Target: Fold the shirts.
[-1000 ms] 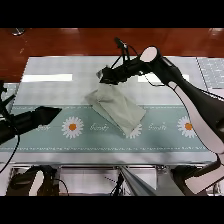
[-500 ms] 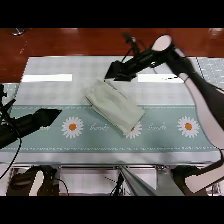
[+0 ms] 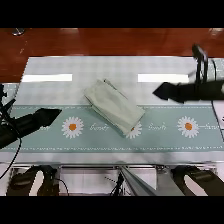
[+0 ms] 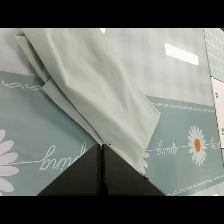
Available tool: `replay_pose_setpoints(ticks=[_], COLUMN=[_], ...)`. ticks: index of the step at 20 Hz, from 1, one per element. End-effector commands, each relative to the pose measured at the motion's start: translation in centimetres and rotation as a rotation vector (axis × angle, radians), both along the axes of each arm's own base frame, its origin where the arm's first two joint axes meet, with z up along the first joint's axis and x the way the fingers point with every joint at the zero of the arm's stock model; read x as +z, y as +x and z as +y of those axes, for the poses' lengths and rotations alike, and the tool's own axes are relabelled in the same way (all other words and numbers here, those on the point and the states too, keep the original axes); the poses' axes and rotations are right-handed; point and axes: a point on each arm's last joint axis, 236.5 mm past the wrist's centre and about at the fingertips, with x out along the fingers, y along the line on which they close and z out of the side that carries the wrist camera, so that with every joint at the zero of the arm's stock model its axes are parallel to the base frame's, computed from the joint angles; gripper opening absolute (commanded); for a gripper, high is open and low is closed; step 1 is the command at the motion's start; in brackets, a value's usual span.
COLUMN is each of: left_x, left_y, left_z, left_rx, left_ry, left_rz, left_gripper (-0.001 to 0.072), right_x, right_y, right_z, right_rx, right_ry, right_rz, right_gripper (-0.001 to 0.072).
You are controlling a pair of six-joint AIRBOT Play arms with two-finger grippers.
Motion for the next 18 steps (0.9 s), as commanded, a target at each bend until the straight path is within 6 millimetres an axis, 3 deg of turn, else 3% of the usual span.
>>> replay_pose_setpoints(ticks=[1,3,6,17,18], left_x=[0.2,0.3,0.3,0.3,0.3], left_y=[0.4,0.7,0.7,0.6,0.6], left_z=[0.3,0.5,0.5,0.5,0.5], left_rx=[0.017,0.031,0.03,0.029,0.029], left_ry=[0.001,0.001,0.001,0.001,0.001], left_rz=[-0.013,-0.023,-0.022,-0.022,-0.022], left_gripper=[0.0026,0.0026,0.0026,0.0025,0.0025], right_x=[-8.1,-11.7,-14.1,-16.2,-16.2], right_y=[-5.1,-7.6,-7.7,-1.7,-1.0], right_z=[1.4,3.5,4.6,10.9,11.3], right_rx=[-0.286,-0.27,-0.231,-0.067,-0.051], right_ry=[0.277,0.313,0.272,0.363,0.365], right_rz=[0.113,0.224,0.293,0.427,0.426], right_gripper=[0.0622,0.0622,0.0622,0.0604,0.0561])
